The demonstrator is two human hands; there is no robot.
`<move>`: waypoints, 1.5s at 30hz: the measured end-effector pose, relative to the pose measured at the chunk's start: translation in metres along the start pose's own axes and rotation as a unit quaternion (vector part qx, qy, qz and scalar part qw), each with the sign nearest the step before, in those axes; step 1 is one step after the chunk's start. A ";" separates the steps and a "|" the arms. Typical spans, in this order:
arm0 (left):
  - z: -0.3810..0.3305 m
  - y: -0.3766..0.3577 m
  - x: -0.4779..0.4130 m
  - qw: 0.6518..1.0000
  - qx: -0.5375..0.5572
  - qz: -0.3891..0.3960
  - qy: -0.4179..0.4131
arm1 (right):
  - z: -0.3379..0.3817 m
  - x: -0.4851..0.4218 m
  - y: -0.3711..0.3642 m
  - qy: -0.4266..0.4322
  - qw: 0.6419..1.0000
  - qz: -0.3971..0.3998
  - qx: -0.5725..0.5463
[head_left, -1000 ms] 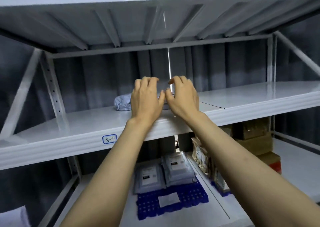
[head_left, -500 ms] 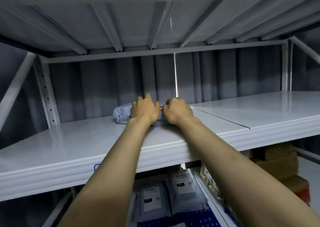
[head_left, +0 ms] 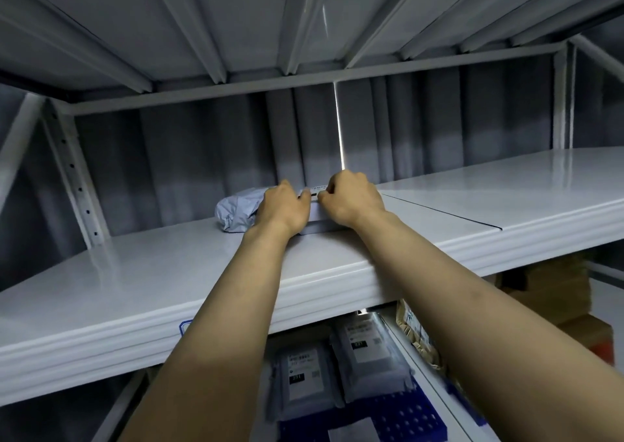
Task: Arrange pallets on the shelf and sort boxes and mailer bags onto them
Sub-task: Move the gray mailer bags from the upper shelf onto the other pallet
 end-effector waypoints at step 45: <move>-0.013 0.026 0.026 0.880 0.457 -0.052 0.121 | -0.004 0.027 0.025 -0.111 0.924 -0.101 -0.352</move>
Point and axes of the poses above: each hand's wrist, its own x-axis away from the middle knuckle, its own y-axis out of the back of the hand, z = x × y, the point moved 2 cm from there along -x, towards the middle knuckle, and after that the axes turned 6 degrees about x, right-handed, at the moved point
